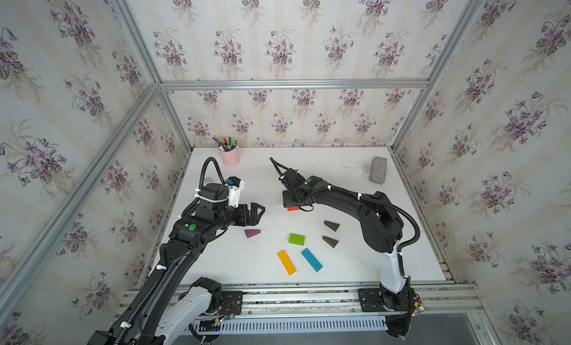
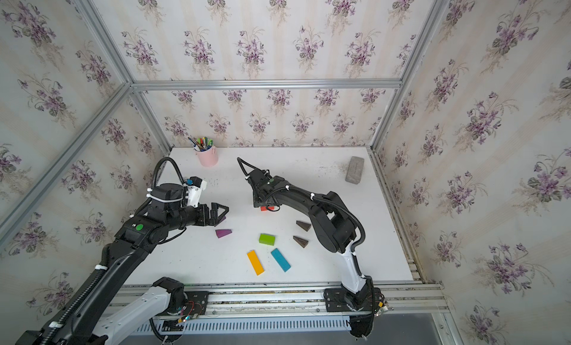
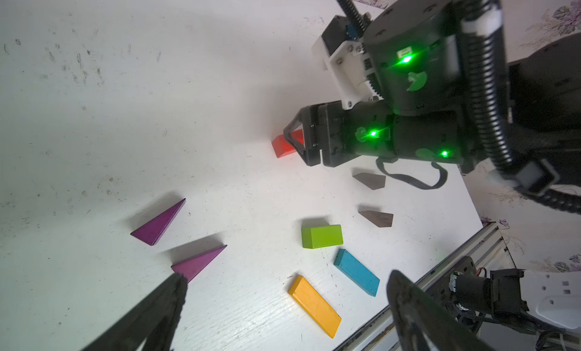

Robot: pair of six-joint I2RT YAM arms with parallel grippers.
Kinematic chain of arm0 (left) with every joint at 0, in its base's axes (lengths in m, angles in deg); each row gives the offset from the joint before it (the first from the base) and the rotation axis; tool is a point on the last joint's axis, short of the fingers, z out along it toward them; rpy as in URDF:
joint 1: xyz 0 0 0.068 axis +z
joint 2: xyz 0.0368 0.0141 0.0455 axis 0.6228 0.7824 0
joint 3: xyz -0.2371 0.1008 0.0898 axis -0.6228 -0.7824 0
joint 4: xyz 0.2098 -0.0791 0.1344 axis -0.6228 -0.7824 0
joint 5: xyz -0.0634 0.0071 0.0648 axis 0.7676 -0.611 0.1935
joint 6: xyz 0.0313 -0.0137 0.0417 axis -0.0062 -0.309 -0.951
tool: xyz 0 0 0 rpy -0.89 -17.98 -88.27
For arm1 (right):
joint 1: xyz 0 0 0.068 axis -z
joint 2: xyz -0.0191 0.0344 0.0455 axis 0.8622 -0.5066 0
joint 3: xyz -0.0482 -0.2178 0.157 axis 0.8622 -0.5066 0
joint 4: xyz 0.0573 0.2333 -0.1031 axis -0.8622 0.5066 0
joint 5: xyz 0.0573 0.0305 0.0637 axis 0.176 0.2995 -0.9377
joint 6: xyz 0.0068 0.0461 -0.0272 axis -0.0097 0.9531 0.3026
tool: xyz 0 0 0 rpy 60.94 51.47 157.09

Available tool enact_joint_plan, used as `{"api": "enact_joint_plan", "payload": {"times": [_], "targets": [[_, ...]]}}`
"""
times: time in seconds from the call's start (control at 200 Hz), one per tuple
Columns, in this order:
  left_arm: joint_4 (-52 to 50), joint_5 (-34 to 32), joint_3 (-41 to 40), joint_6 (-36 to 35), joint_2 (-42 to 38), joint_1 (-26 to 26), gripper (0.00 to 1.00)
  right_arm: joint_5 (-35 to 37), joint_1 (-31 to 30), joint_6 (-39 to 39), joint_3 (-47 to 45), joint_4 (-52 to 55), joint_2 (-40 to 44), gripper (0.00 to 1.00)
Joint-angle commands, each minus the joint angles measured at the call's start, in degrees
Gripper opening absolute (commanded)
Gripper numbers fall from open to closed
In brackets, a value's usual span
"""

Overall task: Assemble a small pinwheel with building blocks
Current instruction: Place the building block at the center of the board, then pick up the building block from the center of the board.

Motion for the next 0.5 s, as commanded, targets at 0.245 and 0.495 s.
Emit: {"api": "enact_joint_plan", "payload": {"times": [0.245, 0.495], "targets": [[-8.19, 7.26, 6.41, -3.28, 1.95, -0.01, 1.0, 0.31, -6.2, 8.59, -20.28, 1.21, 18.38, 0.71], [-13.92, 15.9, 2.47, 4.34, -0.19, -0.04, 0.99, -0.3, -12.4, 17.58, -29.58, -0.86, 24.99, 0.73]]}}
